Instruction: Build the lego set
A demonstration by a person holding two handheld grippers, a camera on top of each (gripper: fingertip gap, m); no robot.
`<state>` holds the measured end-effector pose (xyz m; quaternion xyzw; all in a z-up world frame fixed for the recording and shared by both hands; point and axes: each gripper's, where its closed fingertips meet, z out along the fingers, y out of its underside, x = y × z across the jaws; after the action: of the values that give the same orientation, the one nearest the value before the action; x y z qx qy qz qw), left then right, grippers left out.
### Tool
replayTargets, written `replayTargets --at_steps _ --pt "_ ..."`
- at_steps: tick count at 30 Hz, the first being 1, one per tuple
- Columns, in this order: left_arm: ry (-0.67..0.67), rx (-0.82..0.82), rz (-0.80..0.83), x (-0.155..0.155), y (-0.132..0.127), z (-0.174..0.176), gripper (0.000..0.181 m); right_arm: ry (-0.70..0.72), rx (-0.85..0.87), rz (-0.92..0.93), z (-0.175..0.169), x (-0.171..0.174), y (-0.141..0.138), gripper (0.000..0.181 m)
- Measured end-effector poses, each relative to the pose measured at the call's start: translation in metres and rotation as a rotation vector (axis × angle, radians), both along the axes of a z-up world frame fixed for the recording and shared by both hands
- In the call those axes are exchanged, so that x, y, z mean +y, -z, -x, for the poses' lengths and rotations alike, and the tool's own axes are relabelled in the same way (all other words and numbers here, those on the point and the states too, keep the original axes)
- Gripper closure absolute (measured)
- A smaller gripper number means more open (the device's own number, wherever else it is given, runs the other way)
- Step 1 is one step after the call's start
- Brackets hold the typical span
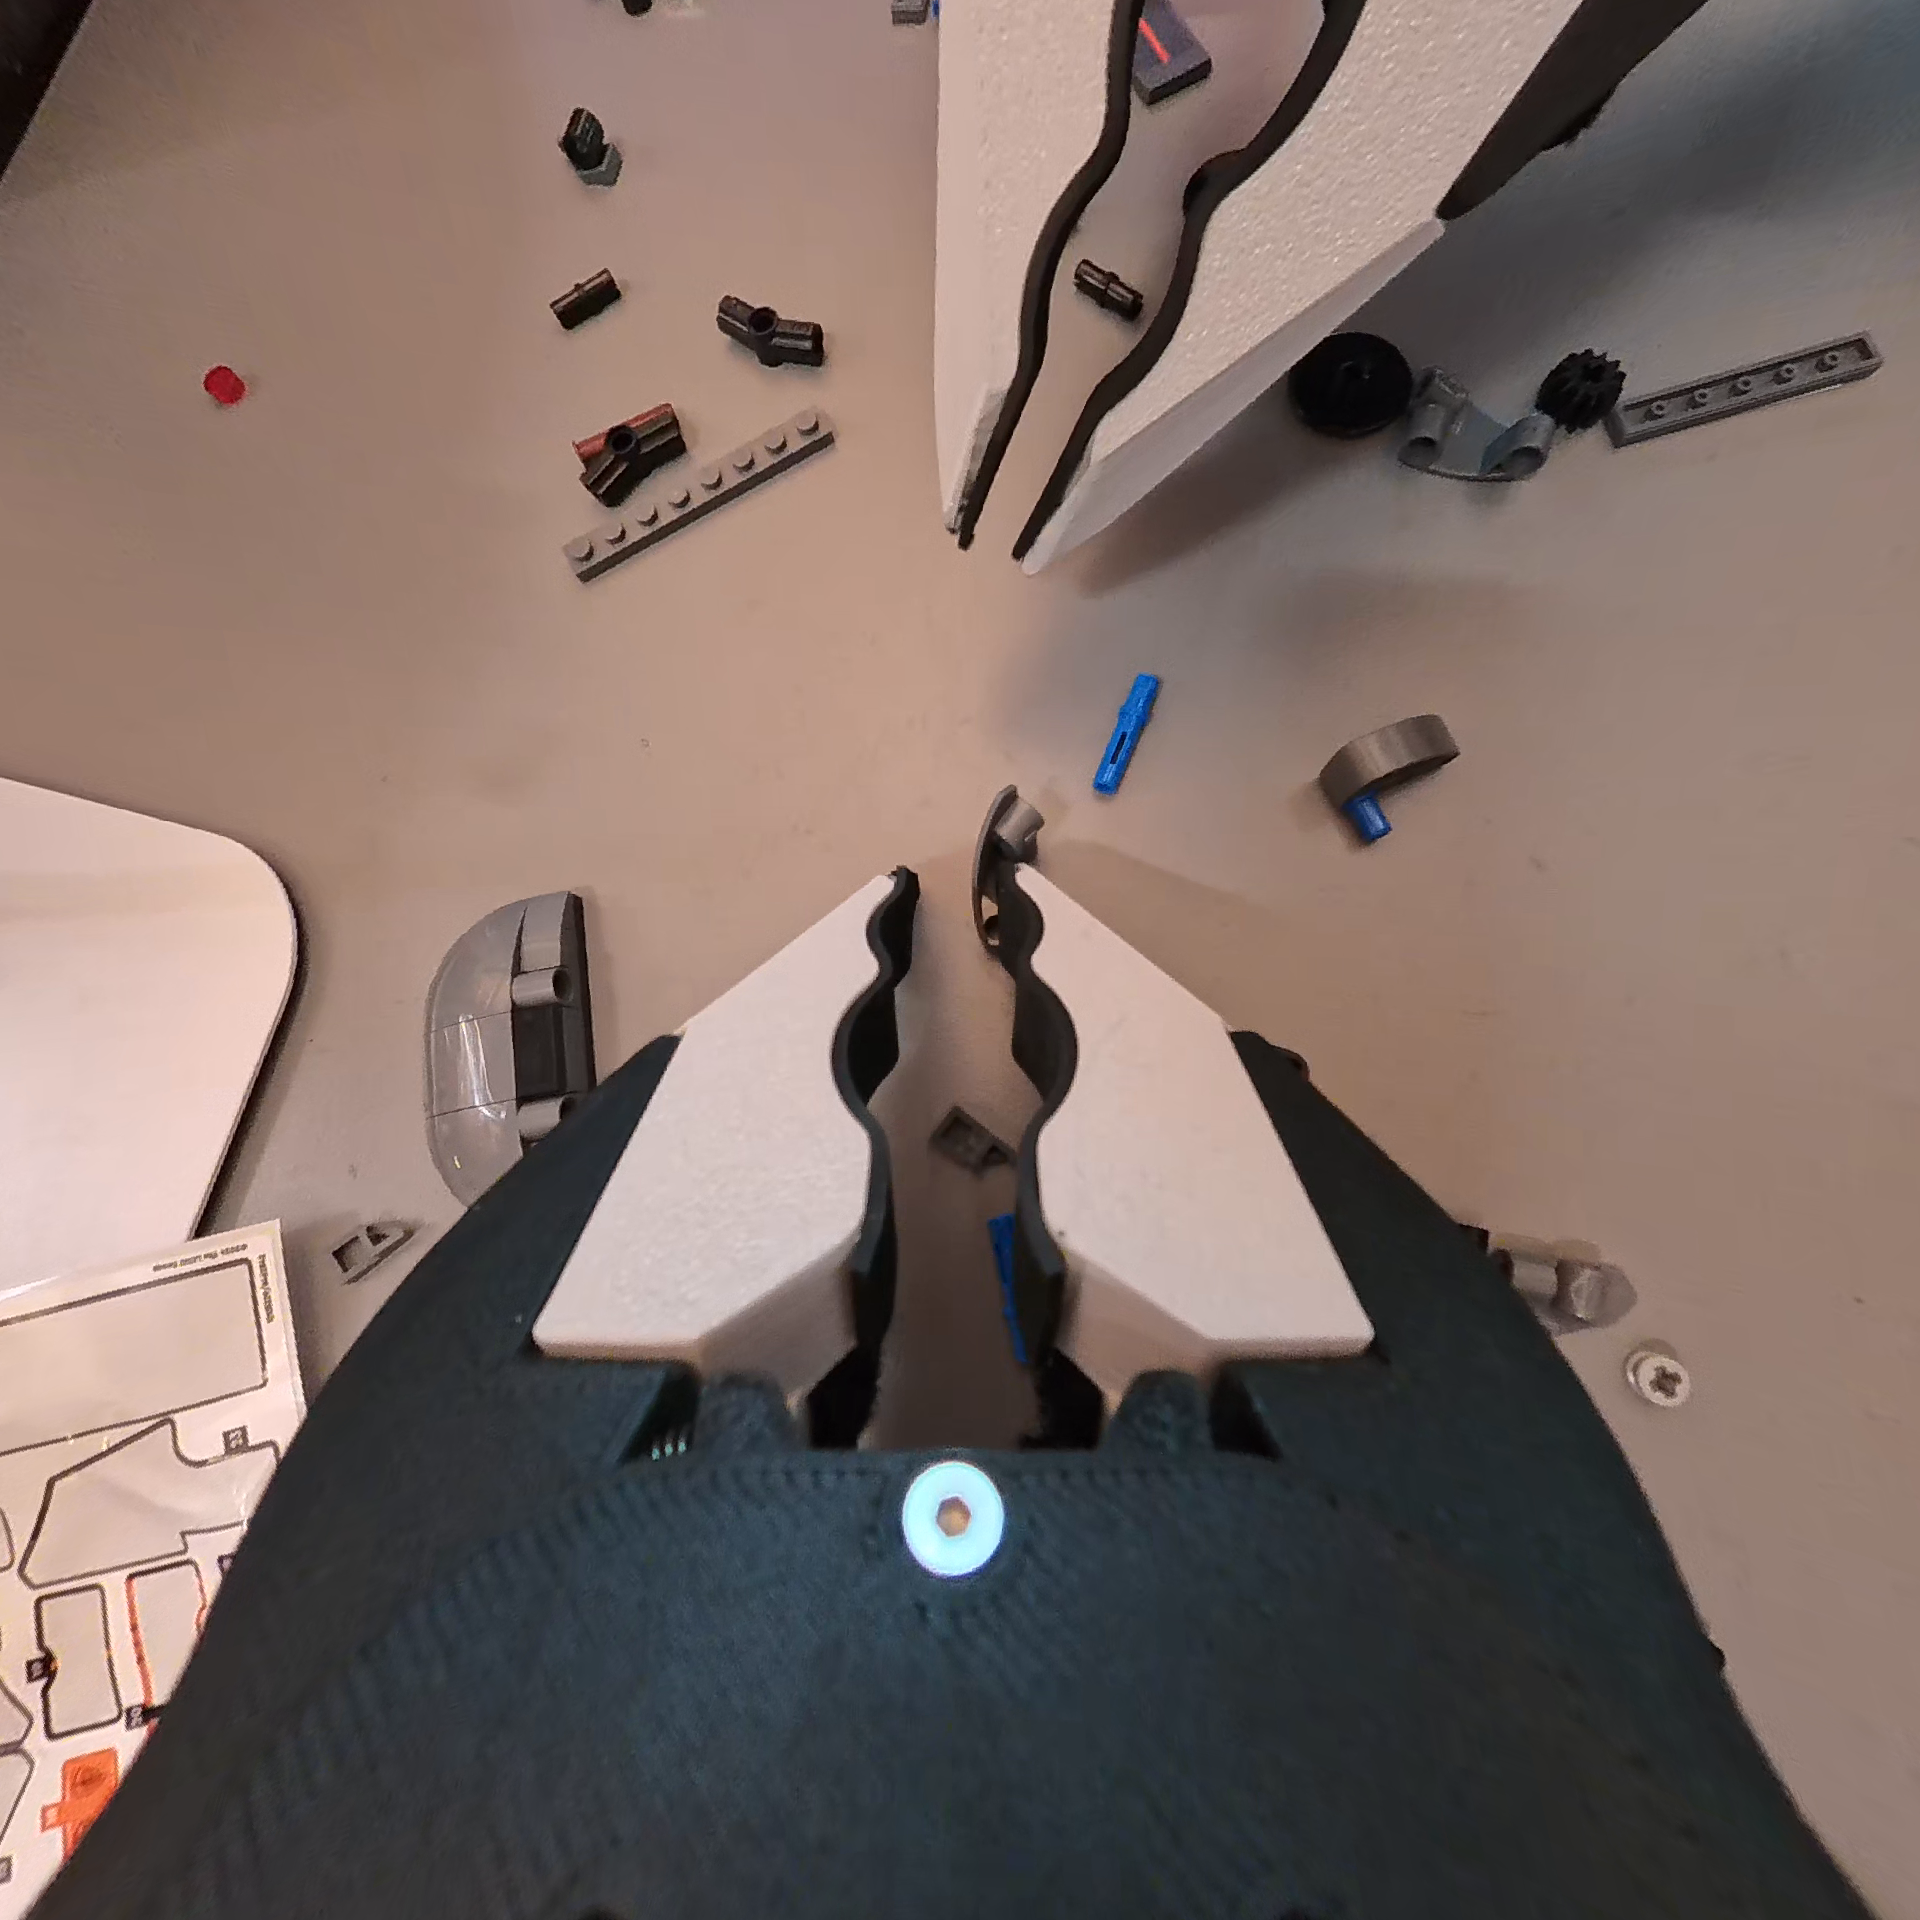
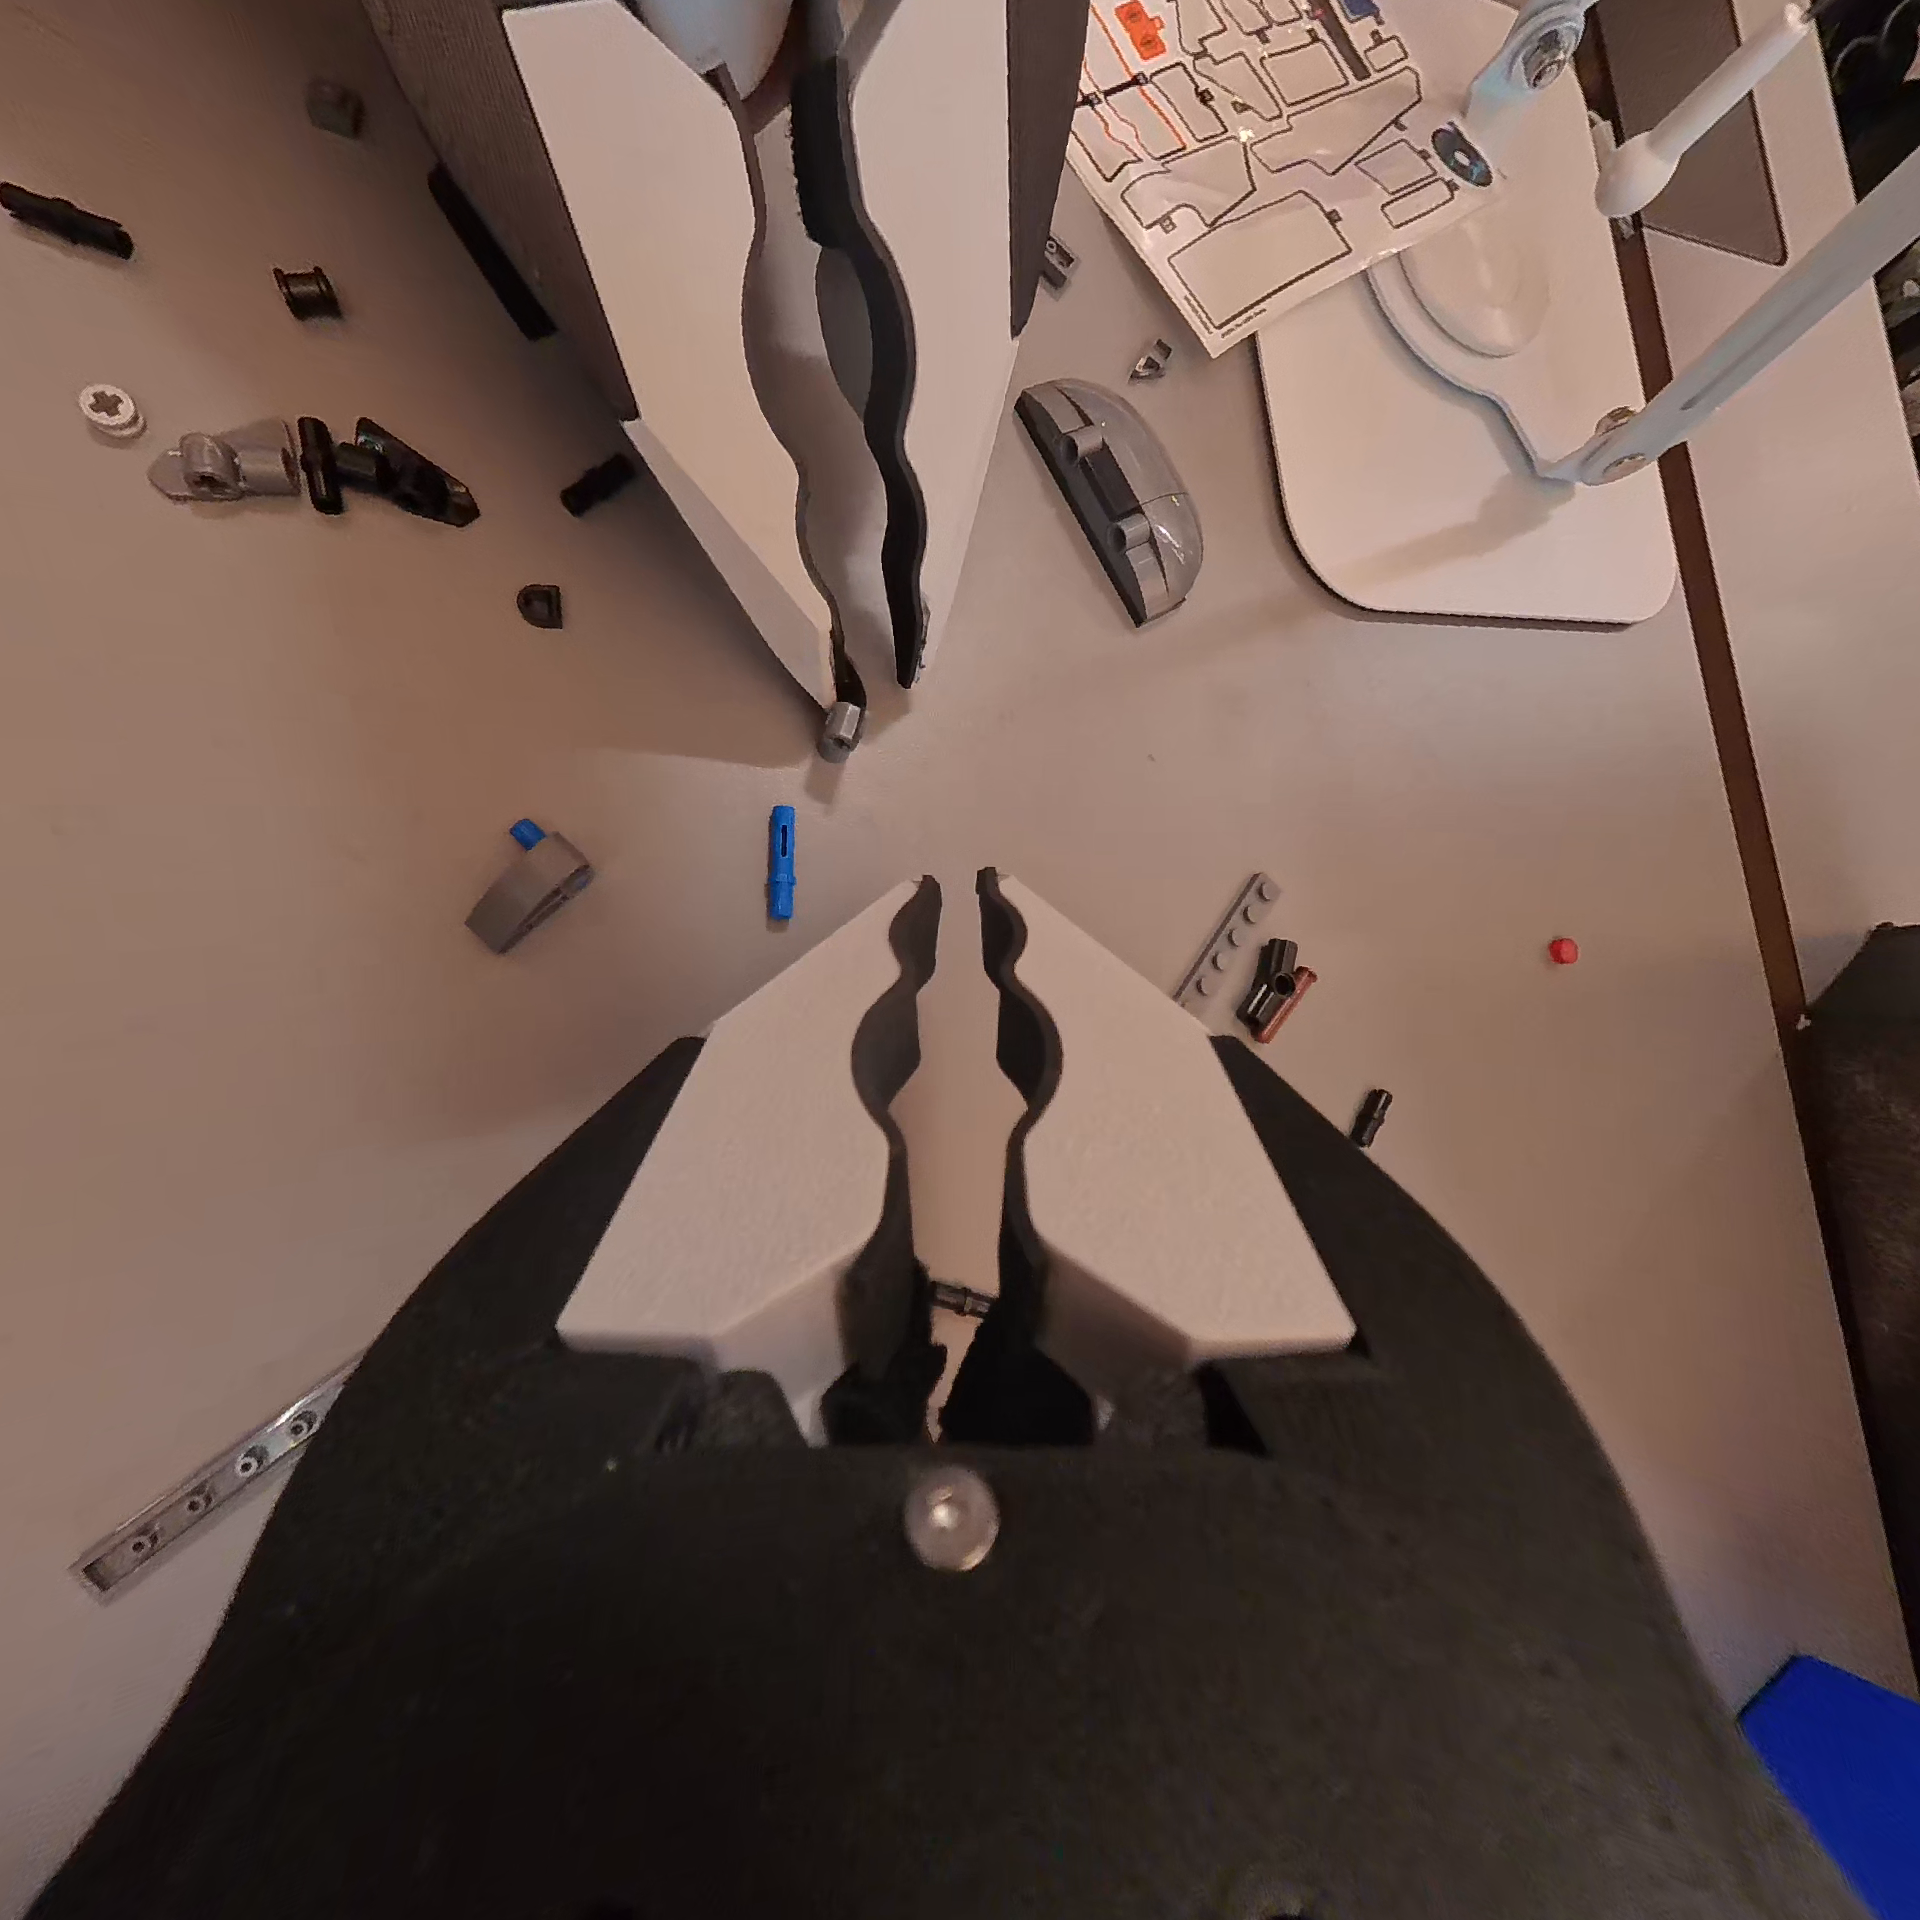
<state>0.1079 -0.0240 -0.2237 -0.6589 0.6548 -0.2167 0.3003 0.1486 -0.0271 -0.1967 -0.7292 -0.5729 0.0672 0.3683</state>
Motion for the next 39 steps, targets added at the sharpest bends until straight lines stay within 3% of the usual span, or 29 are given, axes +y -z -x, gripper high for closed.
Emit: replayTargets --at_steps 15,28,39 --pt "-0.042 -0.030 -0.010 0.010 -0.009 0.004 0.168 0.085 0.028 0.017 -0.026 0.009 -0.009 0.174" --pt "-0.015 -0.043 -0.022 0.004 -0.012 0.001 0.169 -0.058 -0.042 0.176 0.000 -0.021 0.025 0.172" --pt "0.003 -0.036 -0.034 0.000 -0.010 -0.003 0.169 -0.092 -0.027 0.211 0.012 -0.027 0.030 0.181"
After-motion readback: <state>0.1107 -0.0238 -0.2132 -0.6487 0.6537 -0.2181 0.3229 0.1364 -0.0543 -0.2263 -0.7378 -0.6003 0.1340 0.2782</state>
